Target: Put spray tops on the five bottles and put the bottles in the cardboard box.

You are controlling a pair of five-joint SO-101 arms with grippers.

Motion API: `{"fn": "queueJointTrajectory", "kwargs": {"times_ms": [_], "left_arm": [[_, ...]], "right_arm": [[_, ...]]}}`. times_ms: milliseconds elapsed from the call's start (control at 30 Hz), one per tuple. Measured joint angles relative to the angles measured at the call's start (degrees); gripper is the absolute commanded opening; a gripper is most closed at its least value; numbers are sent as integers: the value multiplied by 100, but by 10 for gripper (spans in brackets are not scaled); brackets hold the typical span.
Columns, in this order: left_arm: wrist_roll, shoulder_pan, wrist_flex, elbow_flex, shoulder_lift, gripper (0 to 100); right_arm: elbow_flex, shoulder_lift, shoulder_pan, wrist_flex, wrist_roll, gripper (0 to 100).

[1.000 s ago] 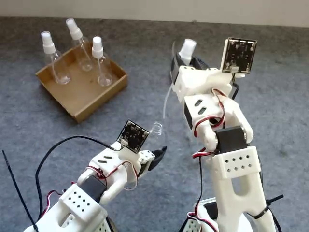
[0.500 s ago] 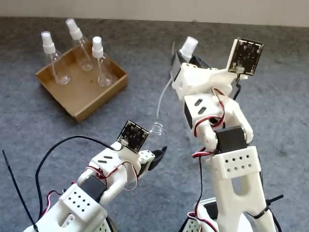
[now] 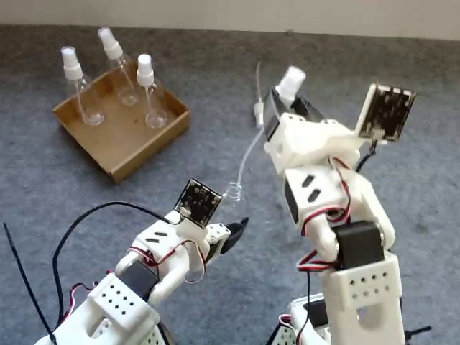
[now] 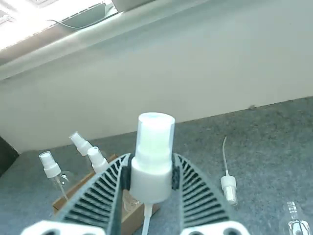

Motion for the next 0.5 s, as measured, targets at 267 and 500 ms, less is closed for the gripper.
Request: {"fn": "queueJointTrajectory", "kwargs": {"times_ms": [267, 500], "left_arm": [[0, 0, 0, 0, 0, 108], [0, 0, 0, 0, 0, 108]], "right_arm": [[413, -97, 0, -519, 0, 5], [457, -105, 0, -844, 202, 5]]}}
